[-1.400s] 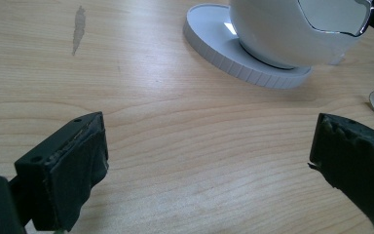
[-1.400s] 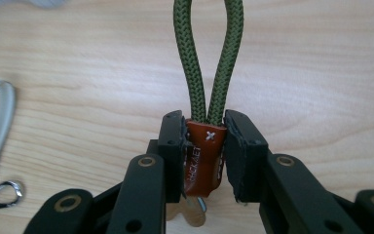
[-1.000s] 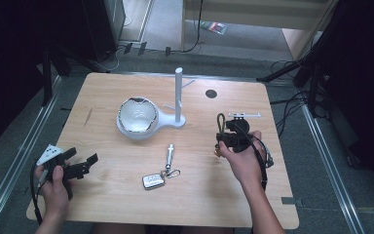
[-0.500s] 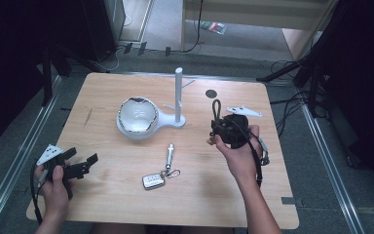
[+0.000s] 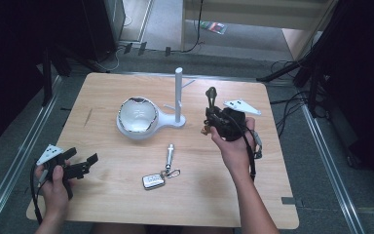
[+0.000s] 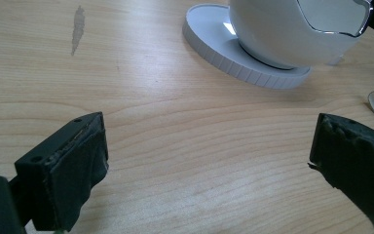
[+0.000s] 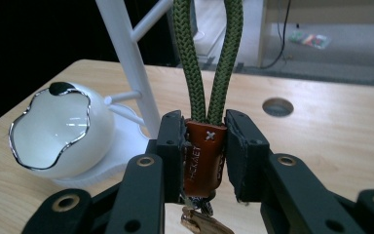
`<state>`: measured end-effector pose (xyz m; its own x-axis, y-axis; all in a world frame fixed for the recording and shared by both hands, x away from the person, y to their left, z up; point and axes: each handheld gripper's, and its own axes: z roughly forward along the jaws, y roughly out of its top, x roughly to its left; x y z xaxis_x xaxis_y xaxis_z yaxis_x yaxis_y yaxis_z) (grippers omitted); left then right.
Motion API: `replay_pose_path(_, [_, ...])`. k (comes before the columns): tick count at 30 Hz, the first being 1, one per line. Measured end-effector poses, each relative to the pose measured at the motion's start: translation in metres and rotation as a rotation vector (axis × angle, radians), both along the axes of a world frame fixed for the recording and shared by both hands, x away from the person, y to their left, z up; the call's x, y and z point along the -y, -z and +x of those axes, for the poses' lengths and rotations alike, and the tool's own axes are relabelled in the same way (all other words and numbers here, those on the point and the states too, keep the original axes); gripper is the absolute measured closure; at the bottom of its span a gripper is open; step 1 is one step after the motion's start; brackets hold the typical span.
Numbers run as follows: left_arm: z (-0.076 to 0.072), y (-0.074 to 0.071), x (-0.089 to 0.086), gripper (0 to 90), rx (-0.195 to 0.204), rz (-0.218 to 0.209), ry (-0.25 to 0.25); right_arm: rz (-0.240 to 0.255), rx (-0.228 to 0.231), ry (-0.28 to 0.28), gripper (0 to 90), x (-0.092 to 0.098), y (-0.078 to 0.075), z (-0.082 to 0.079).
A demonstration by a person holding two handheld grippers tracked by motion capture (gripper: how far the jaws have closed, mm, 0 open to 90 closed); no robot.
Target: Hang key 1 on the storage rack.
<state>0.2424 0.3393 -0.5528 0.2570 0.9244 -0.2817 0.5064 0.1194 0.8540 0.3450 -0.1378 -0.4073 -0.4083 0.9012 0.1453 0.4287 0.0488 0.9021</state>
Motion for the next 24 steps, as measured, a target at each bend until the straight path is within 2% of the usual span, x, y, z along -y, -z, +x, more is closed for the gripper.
replay_pose_path(3, [0.0, 0.0, 0.0, 1.2, -0.001, -0.003, -0.001, -0.001, 0.026, -0.013, 70.6, -0.003, -0.002, 0.004])
replay_pose_path(13, [0.0, 0.0, 0.0, 1.1, 0.001, -0.002, 0.002, 0.053, 0.102, -0.046, 70.2, -0.01, -0.009, 0.016])
replay_pose_path(20, [0.0, 0.0, 0.0, 1.1, 0.001, -0.002, 0.002, 0.072, 0.119, -0.069, 70.0, -0.012, -0.006, 0.027])
replay_pose_path(24, [0.0, 0.0, 0.0, 1.2, 0.005, 0.0, 0.002, 0.083, 0.113, -0.079, 69.8, -0.011, -0.003, 0.034])
